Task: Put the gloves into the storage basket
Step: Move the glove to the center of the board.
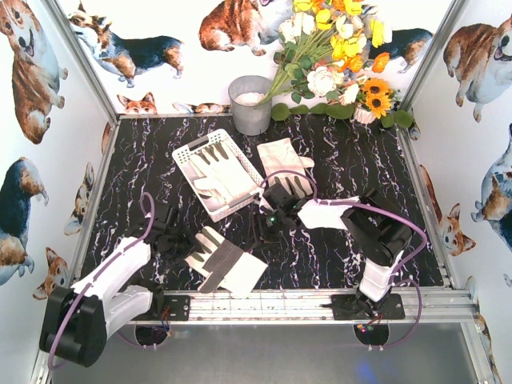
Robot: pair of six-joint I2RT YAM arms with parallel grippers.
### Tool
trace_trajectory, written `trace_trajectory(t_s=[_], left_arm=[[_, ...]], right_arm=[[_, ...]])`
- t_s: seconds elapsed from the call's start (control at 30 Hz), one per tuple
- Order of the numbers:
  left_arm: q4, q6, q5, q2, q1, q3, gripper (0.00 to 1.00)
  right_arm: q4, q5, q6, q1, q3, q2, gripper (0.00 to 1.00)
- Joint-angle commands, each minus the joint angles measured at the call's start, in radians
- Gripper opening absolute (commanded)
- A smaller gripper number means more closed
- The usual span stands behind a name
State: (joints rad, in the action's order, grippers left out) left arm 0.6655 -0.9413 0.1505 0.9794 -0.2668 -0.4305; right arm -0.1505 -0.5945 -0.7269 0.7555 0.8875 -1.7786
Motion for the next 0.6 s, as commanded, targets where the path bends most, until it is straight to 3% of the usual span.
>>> trace_trajectory(t_s=[0.0,0.27,0.33,0.47,0.57], left_arm=[[-0.031,0.032,0.034,0.057,0.011,0.011,0.57],[-0.165,0.041,0.155,0.090,0.003,0.044,0.53],[-0.189,0.041,0.164,0.091,-0.006,0.042,0.51],[-0.224,0.051,0.173,0.095,-0.025,0.024,0.49],[-0.227,0.081,0.144,0.075,-0.044,-0.016,0.52]], right_arm=[[0.027,-0.013,-0.012,0.023,0.035,-0.016,0.42],[-0.003,-0.013,-0.008,0.031,0.055,-0.033,0.35],[-0.011,-0.004,-0.009,0.031,0.056,-0.026,0.27],[-0.041,0.046,-0.010,0.028,0.040,0.019,0.00],[-0.071,0.101,-0.027,0.011,-0.003,0.085,0.00]])
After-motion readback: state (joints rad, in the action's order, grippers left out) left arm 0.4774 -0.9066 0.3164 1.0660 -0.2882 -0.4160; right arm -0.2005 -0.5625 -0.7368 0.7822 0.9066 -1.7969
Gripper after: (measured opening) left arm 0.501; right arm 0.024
